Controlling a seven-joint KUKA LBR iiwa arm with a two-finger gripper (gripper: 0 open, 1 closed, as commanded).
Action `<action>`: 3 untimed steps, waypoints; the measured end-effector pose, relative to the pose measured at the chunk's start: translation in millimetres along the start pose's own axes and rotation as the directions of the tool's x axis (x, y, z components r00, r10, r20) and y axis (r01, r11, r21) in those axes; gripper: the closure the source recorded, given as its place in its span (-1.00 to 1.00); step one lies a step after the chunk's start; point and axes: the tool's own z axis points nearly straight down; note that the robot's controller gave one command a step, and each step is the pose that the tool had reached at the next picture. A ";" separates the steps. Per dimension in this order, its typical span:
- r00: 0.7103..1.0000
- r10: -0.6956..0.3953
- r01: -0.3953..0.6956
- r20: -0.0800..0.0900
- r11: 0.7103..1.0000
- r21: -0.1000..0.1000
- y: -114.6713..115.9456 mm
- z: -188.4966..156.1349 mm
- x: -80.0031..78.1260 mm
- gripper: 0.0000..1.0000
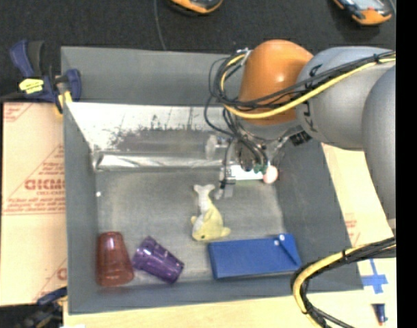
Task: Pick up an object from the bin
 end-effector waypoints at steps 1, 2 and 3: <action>1.000 0.000 0.000 0.007 1.000 0.000 0.0 -4.0 -1.5 -1.00; 0.996 -0.085 0.085 0.011 0.996 0.002 -17.2 52.3 19.4 -1.00; 0.989 -0.147 0.147 0.010 0.989 0.002 -29.9 61.6 33.3 -1.00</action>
Offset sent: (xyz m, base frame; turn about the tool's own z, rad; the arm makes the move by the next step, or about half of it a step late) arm -0.0313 -0.0251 -0.0809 -0.1281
